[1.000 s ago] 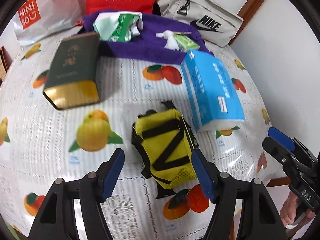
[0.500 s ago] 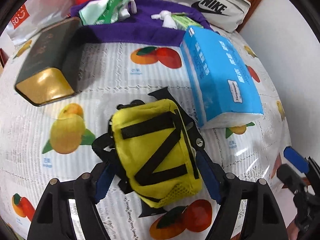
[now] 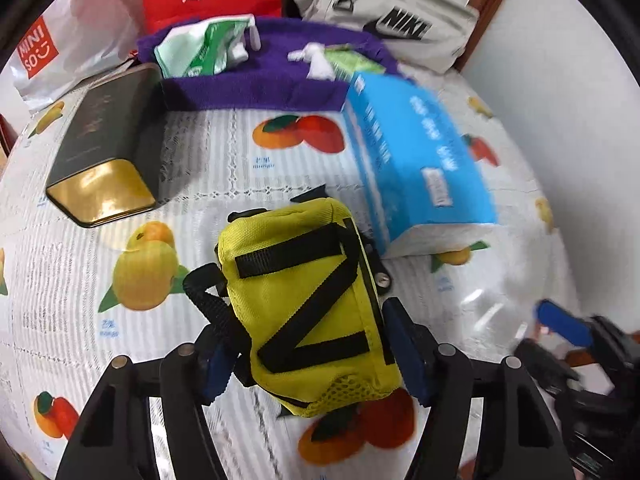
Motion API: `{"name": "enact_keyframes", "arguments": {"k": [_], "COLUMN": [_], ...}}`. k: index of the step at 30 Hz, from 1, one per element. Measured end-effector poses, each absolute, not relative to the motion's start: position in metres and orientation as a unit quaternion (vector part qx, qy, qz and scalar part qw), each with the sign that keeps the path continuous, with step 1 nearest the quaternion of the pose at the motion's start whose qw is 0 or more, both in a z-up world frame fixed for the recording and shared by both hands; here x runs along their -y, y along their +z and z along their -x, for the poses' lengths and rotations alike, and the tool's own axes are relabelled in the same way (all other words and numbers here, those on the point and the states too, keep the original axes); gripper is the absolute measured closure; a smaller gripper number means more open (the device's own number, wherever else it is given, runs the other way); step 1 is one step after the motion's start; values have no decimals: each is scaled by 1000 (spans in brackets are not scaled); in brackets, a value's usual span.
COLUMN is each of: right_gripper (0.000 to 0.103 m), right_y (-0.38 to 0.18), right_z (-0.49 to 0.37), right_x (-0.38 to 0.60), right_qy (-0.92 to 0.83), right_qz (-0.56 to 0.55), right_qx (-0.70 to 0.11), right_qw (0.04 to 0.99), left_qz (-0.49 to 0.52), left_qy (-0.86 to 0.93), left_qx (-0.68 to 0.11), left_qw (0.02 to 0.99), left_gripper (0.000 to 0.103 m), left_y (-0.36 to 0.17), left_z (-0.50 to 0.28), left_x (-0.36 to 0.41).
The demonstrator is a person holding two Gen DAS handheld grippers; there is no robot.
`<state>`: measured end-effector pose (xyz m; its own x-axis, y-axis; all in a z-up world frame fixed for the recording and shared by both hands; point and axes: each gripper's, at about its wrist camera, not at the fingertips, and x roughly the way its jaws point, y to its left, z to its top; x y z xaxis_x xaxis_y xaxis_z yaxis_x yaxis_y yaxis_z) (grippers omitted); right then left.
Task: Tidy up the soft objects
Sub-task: 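Grasp the yellow mesh bag with the left tool while the right tool grasps the black watch strap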
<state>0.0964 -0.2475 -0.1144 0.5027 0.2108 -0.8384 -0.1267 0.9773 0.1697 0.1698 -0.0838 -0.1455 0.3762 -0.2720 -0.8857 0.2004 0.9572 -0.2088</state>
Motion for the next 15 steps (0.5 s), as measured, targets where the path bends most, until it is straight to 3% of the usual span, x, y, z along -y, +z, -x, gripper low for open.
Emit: {"name": "enact_keyframes", "arguments": {"k": [6, 15], "right_gripper": [53, 53], "right_y": [-114, -124], "right_z": [-97, -108], "right_x": [230, 194], "right_qy": [112, 144], "right_qz": [-36, -21], "right_qx": [-488, -489], "right_qw": [865, 860], "left_qz": [25, 47], "left_qy": [-107, -42], "left_qx": [-512, -529], "left_qw": [852, 846], "left_gripper": [37, 37], "left_y": [-125, -148], "left_z": [-157, -158], "left_x": [48, -15]}}
